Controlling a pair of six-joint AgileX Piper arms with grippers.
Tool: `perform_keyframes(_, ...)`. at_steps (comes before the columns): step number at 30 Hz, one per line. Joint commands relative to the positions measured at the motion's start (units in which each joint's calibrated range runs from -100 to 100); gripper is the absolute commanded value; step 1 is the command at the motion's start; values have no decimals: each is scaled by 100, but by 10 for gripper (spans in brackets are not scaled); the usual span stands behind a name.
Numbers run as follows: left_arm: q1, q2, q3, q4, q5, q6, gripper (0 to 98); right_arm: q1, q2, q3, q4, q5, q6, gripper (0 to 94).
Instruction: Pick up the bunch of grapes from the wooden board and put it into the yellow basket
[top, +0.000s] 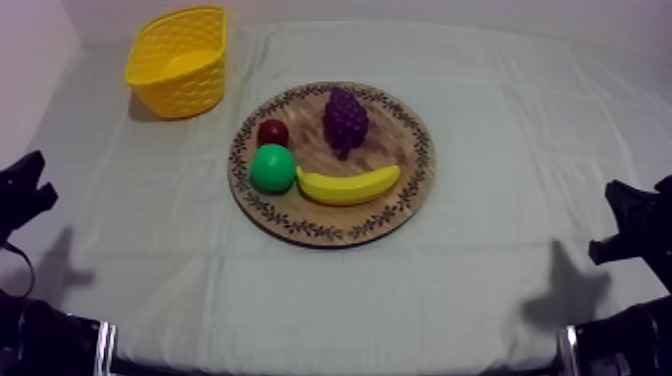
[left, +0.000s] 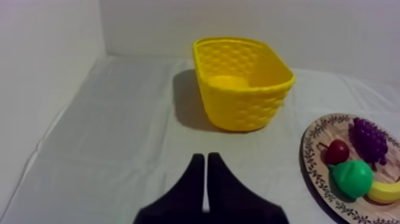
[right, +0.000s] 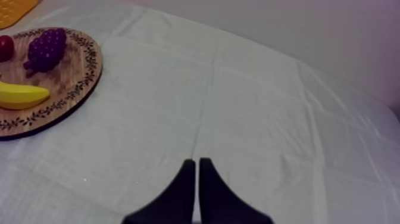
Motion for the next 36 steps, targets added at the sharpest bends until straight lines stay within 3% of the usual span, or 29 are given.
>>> perform_keyframes(1, 17, 296, -326, 3, 4, 4, 0, 0, 0, -1, -2, -1, -1, 5)
perform_keyframes(16, 387, 2088, -2376, -8, 37, -71, 0, 0, 0, -1, -2, -1, -1, 5)
perform_keyframes(36, 1125, 4053, -4405, 2, 863, -456, 0, 0, 0, -1, -2, -1, -1, 5)
